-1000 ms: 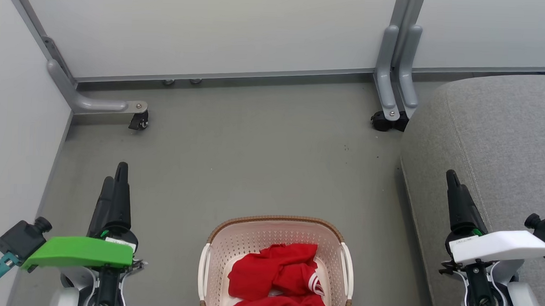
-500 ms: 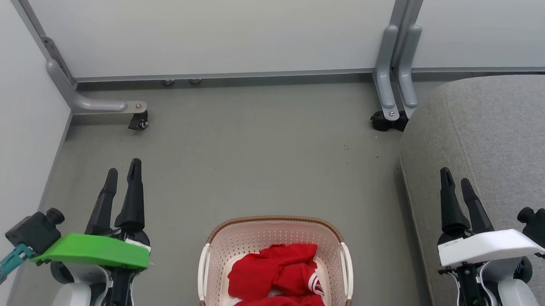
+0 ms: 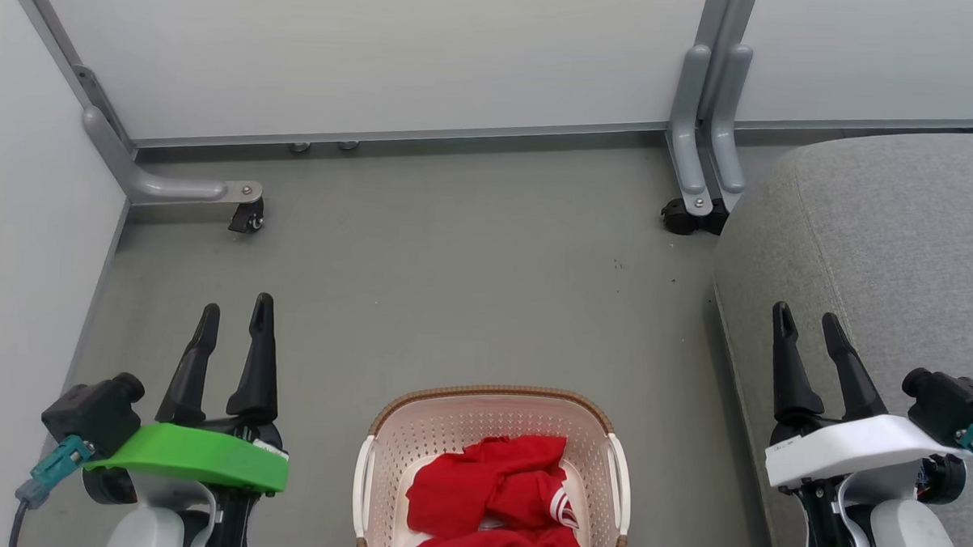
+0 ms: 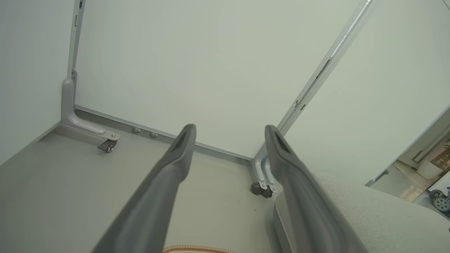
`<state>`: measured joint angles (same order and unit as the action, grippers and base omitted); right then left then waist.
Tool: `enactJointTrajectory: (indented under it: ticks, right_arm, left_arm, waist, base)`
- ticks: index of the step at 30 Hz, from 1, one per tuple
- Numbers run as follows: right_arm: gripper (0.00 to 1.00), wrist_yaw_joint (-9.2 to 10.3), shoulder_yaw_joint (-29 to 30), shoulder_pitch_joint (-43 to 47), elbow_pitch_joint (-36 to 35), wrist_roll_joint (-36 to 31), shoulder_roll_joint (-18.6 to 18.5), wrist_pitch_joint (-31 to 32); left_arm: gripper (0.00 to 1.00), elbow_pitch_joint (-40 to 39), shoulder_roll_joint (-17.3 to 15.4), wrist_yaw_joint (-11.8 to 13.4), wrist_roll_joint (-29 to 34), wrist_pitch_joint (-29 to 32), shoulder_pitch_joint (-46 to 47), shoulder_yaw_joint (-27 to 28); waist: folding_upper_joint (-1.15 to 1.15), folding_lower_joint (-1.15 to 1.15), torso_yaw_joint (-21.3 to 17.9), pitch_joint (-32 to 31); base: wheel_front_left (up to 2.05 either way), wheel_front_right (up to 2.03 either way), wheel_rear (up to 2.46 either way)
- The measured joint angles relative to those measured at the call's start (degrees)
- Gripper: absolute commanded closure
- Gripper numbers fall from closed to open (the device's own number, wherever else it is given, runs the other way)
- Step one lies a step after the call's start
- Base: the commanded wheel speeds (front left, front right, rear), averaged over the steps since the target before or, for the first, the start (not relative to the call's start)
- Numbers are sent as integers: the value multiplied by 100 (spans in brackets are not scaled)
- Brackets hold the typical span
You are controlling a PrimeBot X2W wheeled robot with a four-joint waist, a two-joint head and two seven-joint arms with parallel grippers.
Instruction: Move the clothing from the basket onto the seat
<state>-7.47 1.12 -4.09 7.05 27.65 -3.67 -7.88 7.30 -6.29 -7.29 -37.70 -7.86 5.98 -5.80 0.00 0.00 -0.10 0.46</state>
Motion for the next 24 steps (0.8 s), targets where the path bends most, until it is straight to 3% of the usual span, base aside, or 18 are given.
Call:
enactJointTrajectory:
  ticks: [24]
  right_arm:
    - [0, -1, -140, 32, 225, -1437, 42, -333]
  left_arm:
    - [0, 516, -12, -1, 1392, -338, -5, -48]
  waist:
    - [0, 0, 7, 4]
  base:
    - [0, 0, 0]
